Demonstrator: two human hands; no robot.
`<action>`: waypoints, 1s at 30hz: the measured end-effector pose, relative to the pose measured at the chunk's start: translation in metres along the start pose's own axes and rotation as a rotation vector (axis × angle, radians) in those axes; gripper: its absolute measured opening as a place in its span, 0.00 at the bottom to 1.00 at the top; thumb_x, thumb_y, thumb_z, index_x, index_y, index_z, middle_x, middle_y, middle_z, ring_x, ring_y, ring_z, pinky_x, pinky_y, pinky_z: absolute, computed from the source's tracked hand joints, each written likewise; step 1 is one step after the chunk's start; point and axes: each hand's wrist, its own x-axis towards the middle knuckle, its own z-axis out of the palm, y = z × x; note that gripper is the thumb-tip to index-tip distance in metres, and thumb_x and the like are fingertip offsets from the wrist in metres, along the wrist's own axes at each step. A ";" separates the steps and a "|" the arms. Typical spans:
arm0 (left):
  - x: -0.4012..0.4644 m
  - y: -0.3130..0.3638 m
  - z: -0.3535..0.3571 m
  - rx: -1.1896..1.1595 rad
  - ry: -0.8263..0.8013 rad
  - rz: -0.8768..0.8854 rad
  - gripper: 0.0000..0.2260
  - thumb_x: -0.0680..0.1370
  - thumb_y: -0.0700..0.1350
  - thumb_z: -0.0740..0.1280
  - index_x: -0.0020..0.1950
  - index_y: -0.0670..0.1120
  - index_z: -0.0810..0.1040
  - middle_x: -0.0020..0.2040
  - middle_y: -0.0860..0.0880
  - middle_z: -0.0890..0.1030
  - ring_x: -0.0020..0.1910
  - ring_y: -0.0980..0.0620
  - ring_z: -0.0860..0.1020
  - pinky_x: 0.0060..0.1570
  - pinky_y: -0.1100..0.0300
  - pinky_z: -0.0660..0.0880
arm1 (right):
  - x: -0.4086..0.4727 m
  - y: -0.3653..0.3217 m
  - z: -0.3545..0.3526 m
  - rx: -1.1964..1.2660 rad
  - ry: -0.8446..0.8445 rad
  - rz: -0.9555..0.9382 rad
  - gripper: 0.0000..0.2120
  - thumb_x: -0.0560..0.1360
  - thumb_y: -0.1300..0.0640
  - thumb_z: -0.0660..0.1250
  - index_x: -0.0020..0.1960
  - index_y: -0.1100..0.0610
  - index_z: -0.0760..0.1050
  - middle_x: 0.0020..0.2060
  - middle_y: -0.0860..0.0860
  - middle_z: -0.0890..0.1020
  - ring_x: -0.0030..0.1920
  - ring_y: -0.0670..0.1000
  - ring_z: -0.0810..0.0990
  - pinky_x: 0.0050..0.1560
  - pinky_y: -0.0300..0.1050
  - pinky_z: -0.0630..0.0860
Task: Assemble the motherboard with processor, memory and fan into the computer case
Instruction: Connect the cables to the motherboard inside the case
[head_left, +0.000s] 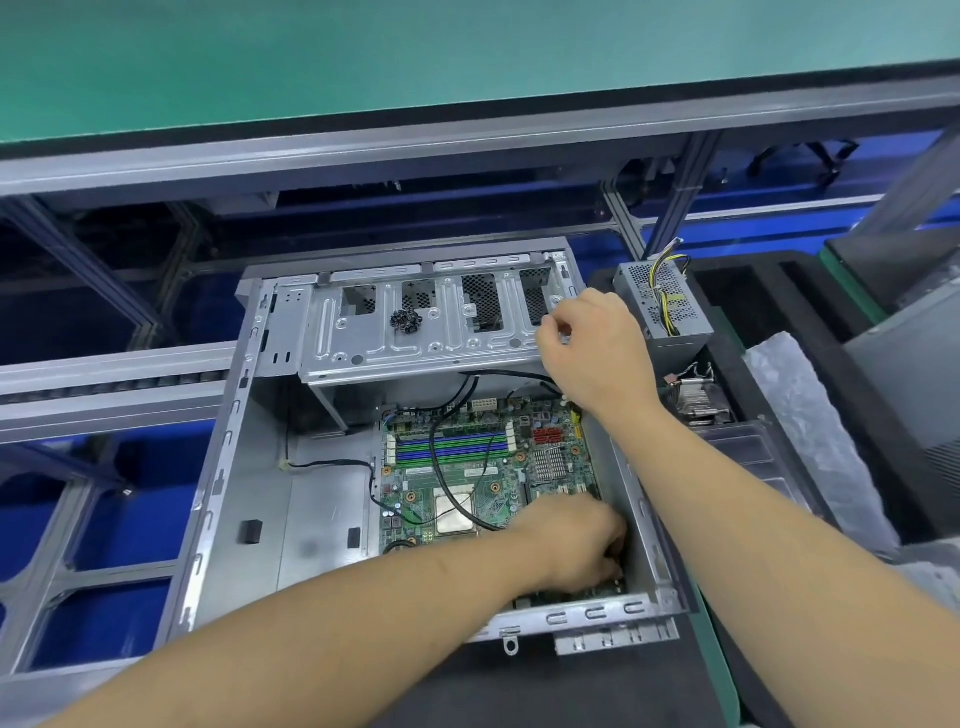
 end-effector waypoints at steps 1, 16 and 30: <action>0.000 0.000 0.000 -0.011 -0.002 -0.014 0.20 0.76 0.50 0.70 0.31 0.51 0.63 0.30 0.53 0.65 0.34 0.45 0.69 0.33 0.58 0.66 | 0.000 0.000 0.000 0.000 0.001 -0.001 0.14 0.80 0.57 0.63 0.36 0.58 0.73 0.37 0.53 0.73 0.45 0.58 0.72 0.46 0.55 0.73; -0.007 -0.004 0.002 -0.226 -0.008 -0.051 0.06 0.77 0.44 0.71 0.51 0.44 0.81 0.48 0.43 0.83 0.47 0.43 0.80 0.43 0.58 0.76 | 0.001 0.002 0.001 -0.003 -0.002 -0.013 0.13 0.79 0.57 0.63 0.35 0.56 0.69 0.36 0.51 0.71 0.43 0.57 0.71 0.43 0.50 0.69; -0.007 -0.010 0.003 -0.186 -0.001 0.001 0.09 0.77 0.46 0.71 0.54 0.43 0.83 0.52 0.44 0.81 0.52 0.43 0.78 0.49 0.54 0.77 | 0.001 0.001 -0.001 -0.028 -0.032 0.003 0.15 0.79 0.57 0.63 0.35 0.60 0.72 0.35 0.54 0.74 0.44 0.59 0.73 0.45 0.56 0.73</action>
